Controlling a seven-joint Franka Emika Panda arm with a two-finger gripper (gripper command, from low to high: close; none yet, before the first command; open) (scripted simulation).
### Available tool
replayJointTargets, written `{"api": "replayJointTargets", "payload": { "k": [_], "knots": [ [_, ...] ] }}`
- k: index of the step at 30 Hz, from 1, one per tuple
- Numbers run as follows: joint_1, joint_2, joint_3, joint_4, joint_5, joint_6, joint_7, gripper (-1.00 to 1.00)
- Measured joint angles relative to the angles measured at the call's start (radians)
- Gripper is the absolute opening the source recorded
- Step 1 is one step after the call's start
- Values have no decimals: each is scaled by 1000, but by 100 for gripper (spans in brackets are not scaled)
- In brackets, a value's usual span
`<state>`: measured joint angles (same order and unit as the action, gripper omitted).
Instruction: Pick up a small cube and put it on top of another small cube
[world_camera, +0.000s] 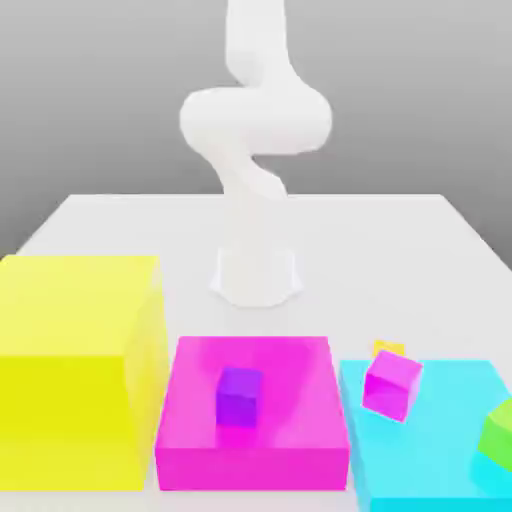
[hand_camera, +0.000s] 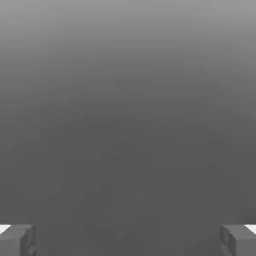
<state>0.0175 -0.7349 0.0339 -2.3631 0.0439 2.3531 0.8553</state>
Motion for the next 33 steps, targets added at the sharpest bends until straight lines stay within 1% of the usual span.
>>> {"api": "replayJointTargets", "payload": {
  "k": [8, 14, 16, 17, 18, 19, 20, 21, 23, 24, 26, 27, 32, 33],
  "knots": [
    [82, 249, 168, -233, 133, 202, 233, 0],
    [146, 454, 336, -416, 187, 370, 462, 0],
    [162, 540, 403, -485, 177, 439, 572, 0],
    [167, 589, 436, -522, 154, 478, 644, 0],
    [169, 632, 463, -556, 119, 512, 718, 0],
    [163, 674, 474, -570, 63, 545, 781, 0],
    [162, 715, 452, -574, -15, 576, 847, 0],
    [196, 756, 400, -572, -98, 606, 909, 0],
    [295, 833, 264, -559, -260, 661, 1029, 0],
    [360, 869, 186, -550, -316, 689, 1071, 0],
    [490, 940, 47, -535, -364, 748, 1110, 0],
    [540, 974, -3, -529, -376, 778, 1122, -100],
    [539, 975, -3, -529, -377, 780, 1123, -100],
    [566, 992, -30, -525, -382, 794, 1128, -100]
  ]
}}
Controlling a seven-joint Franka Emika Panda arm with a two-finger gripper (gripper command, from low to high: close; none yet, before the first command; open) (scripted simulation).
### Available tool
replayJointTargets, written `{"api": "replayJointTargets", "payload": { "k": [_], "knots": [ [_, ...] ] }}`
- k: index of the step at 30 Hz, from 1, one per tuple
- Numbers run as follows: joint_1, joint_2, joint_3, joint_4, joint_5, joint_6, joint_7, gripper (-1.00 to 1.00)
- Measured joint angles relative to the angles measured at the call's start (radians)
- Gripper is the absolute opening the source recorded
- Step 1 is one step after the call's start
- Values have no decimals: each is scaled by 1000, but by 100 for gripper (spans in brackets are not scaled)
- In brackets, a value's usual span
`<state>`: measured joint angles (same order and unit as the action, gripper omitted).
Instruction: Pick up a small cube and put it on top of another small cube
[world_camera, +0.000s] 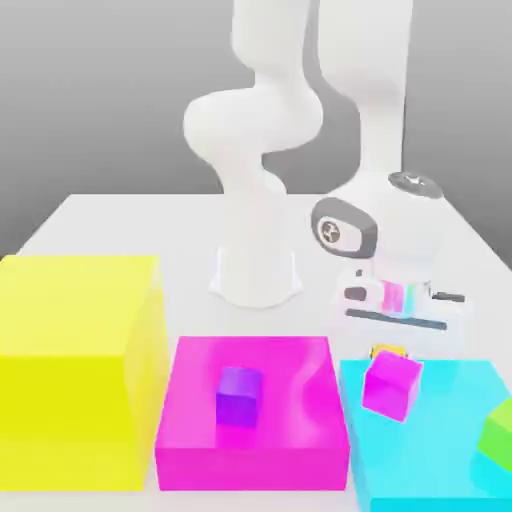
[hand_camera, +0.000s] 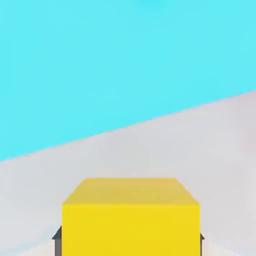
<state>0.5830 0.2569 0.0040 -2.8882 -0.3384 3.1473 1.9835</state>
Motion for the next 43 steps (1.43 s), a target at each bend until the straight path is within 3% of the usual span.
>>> {"api": "replayJointTargets", "payload": {
  "k": [3, 6, 9, 12, 34, 39, 40, 43],
  "knots": [
    [-63, -61, 73, -14, 48, -50, -40, -100],
    [-127, -166, 180, -38, 209, -130, -159, -100],
    [-99, -276, 198, -60, 346, -216, -254, -100],
    [-43, -333, 192, -33, 403, -248, -377, -100],
    [-361, -497, -231, 238, 263, -712, -1127, -100],
    [-373, -349, -264, 207, 298, -555, -1164, -100],
    [-372, -329, -266, 203, 305, -532, -1169, 100],
    [-372, -329, -266, 203, 305, -532, -1169, 100]
  ]
}}
